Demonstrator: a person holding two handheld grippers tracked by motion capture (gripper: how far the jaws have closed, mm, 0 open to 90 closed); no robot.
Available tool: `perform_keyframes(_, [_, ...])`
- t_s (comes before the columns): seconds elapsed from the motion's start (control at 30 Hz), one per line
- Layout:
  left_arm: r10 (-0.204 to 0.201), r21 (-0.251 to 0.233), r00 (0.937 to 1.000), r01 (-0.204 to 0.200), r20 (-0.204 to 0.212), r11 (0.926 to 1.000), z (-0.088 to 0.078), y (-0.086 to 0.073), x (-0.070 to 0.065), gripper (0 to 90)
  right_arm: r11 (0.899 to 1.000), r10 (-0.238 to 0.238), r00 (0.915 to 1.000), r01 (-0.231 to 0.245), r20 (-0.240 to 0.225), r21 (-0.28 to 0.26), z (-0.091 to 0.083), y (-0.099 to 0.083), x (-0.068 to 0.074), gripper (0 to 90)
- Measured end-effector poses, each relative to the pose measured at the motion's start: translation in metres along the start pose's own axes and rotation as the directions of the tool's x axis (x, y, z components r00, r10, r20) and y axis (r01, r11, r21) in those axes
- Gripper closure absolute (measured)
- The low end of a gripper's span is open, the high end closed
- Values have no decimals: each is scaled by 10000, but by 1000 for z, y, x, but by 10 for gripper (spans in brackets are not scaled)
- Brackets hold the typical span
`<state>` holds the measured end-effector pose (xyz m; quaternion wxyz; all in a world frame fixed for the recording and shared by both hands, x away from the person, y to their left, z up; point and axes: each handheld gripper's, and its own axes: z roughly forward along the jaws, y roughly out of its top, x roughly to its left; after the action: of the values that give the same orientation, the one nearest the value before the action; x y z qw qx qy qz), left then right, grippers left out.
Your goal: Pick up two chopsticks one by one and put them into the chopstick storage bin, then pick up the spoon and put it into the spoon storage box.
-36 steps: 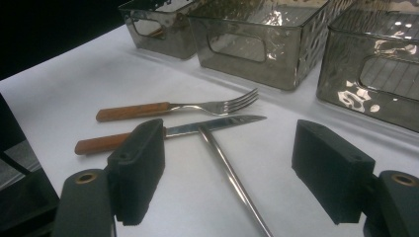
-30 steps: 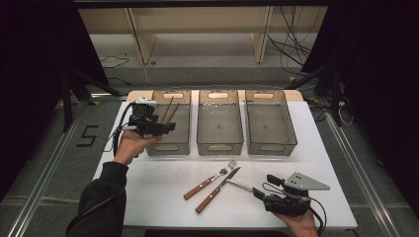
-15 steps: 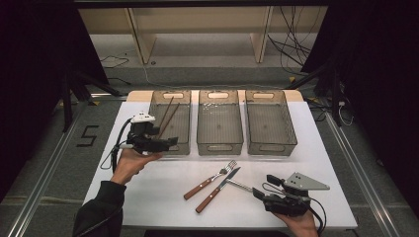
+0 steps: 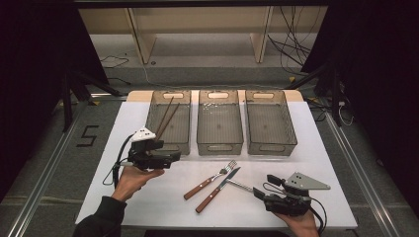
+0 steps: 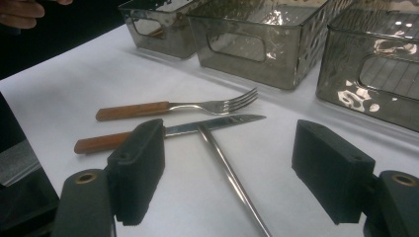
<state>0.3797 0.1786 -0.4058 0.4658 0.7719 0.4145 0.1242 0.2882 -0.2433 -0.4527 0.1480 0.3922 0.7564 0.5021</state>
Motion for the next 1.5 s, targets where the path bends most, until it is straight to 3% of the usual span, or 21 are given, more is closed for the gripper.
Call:
perform_keyframes(0.2, [28, -152, 9999, -26, 157, 9999, -3, -14, -5, 166, 10000, 1, 10000, -1, -6, 20, 0, 0, 0, 292])
perform_keyframes(0.47, [96, 158, 9999, -98, 131, 9998, -4, -33, -7, 164, 10000, -19, 10000, 19, -7, 30, 0, 0, 1, 290])
perform_keyframes(0.63, [-40, -32, 9999, 40, 131, 10000, -8, -40, -8, 163, 10000, -10, 10000, 10, -22, 49, 0, 0, 1, 290])
perform_keyframes(0.83, [192, -23, 9998, -192, 38, 9998, -9, -47, -9, 163, 9999, 16, 10000, -15, -58, 130, 0, 1, 2, 285])
perform_keyframes(0.97, [150, -140, 9999, -149, 73, 9998, -12, -49, -9, 161, 9991, -19, 9995, 32, -309, 415, 2, 4, 0, 282])
perform_keyframes(1.1, [75, -245, 9999, -73, 96, 9997, -15, -53, -9, 161, 9942, -432, 9976, 482, -532, 957, 7, 10, 0, 282])
perform_keyframes(1.2, [59, -289, 9999, -56, 105, 9996, -17, -56, -11, 160, 9858, -842, 9952, 905, -498, 1416, 11, 16, 1, 282])
perform_keyframes(1.33, [204, -362, 9997, -199, 148, 9991, -17, -60, -15, 160, 9678, -1044, 9925, 1159, -629, 2234, 21, 27, 0, 291])
perform_keyframes(1.4, [276, -356, 9995, -270, 158, 9990, -16, -61, -16, 160, 9500, -1207, 9895, 1382, -790, 2800, 27, 33, 0, 298])
perform_keyframes(1.5, [433, -345, 9990, -428, 129, 9985, -16, -63, -18, 160, 9133, -1502, 9834, 1773, -1014, 3666, 38, 39, 1, 326])
